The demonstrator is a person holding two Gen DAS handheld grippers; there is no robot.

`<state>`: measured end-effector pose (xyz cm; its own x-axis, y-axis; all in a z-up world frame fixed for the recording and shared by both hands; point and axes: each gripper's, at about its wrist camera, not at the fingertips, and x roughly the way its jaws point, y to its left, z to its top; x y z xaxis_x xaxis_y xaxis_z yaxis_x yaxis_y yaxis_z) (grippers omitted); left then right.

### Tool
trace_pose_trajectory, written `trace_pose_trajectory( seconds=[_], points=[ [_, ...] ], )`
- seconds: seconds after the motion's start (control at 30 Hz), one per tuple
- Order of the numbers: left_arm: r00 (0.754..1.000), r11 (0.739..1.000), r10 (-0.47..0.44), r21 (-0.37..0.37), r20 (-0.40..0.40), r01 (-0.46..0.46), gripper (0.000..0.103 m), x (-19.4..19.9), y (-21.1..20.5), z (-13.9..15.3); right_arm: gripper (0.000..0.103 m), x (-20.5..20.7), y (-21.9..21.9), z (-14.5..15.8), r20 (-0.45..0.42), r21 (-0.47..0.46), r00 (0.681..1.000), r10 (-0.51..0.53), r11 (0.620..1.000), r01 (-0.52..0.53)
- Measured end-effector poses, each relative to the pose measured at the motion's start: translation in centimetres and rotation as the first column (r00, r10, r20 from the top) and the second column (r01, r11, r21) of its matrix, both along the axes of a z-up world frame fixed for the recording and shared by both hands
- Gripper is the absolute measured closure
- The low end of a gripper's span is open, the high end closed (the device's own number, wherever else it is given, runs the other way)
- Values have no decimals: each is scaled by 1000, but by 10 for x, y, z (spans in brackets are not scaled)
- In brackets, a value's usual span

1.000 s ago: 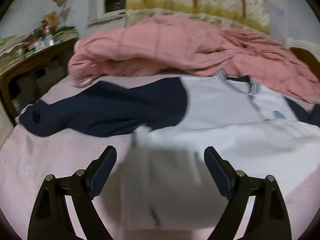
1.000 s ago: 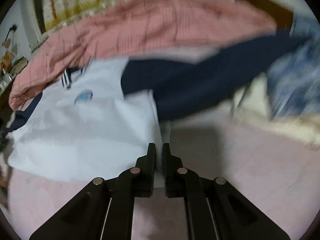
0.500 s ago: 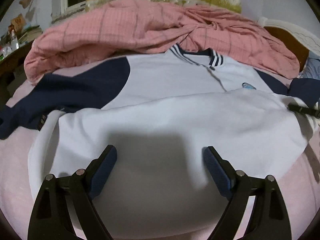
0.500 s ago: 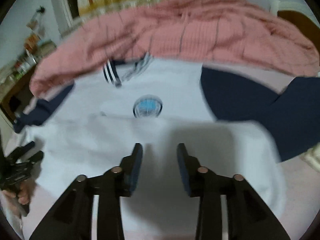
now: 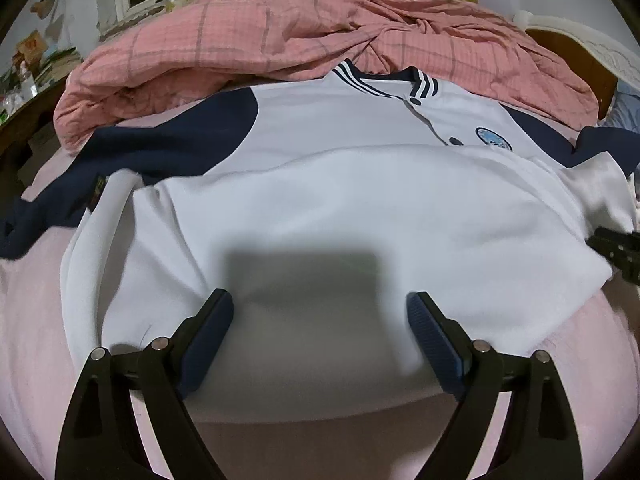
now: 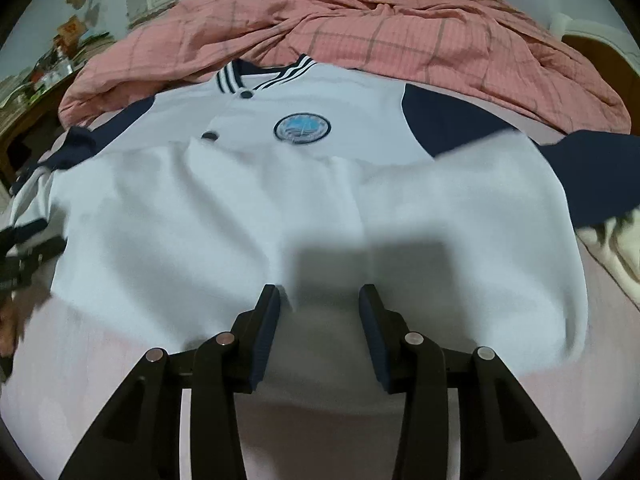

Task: Fold large clothes

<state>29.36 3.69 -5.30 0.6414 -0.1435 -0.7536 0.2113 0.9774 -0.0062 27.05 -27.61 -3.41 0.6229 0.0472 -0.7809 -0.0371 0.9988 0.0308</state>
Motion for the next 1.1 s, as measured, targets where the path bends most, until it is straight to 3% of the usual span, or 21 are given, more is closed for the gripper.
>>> trace_pose_trajectory(
  seconds=[0.1, 0.3, 0.43, 0.53, 0.63, 0.7, 0.8, 0.9, 0.97, 1.03, 1.07, 1.1],
  points=[
    [1000, 1000, 3, 19, 11, -3, 14, 0, -4, 0, 59, -2, -1, 1, 13, 21, 1000, -3, 1000, 2],
    [993, 995, 17, -103, 113, -6, 15, -7, 10, 19, 58, -10, -10, 11, 85, 82, 996, -4, 997, -3],
    [960, 996, 46, -84, 277, -23, 15, -24, 9, 40, 39, -19, -4, 29, 200, 20, 980, -19, 1000, 16],
    [923, 995, 94, -74, 374, -72, 15, -33, 11, 50, 14, -26, -1, 39, 262, -7, 965, -35, 999, 38],
    [883, 995, 101, -28, 458, -99, 6, -41, 8, 58, 11, -33, -1, 48, 325, -10, 944, -59, 998, 66],
    [890, 995, 98, -16, 446, -102, 0, -36, 9, 58, 0, -34, -3, 51, 341, -8, 938, -60, 998, 67],
    [929, 990, 136, -15, 345, -140, 0, -16, 17, 48, 0, -26, -8, 45, 315, -7, 946, -79, 996, 85],
    [967, 987, 156, -56, 202, -148, 0, 11, 37, 32, 0, -4, -18, 30, 208, 3, 974, -89, 996, 91],
    [966, 981, 195, -56, 167, -188, 1, 23, 53, 30, 0, 10, -30, 18, 126, 49, 988, -93, 995, 87],
    [958, 976, 208, -104, 200, -190, 8, 26, 71, 34, 2, 20, -45, 11, 84, 96, 991, -105, 991, 97],
    [963, 975, 200, -129, 182, -179, 20, 30, 81, 34, 10, 23, -53, 7, 74, 115, 991, -113, 988, 104],
    [966, 973, 209, -134, 154, -190, 39, 34, 88, 31, 15, 25, -59, 5, 66, 119, 990, -129, 986, 120]
  ],
)
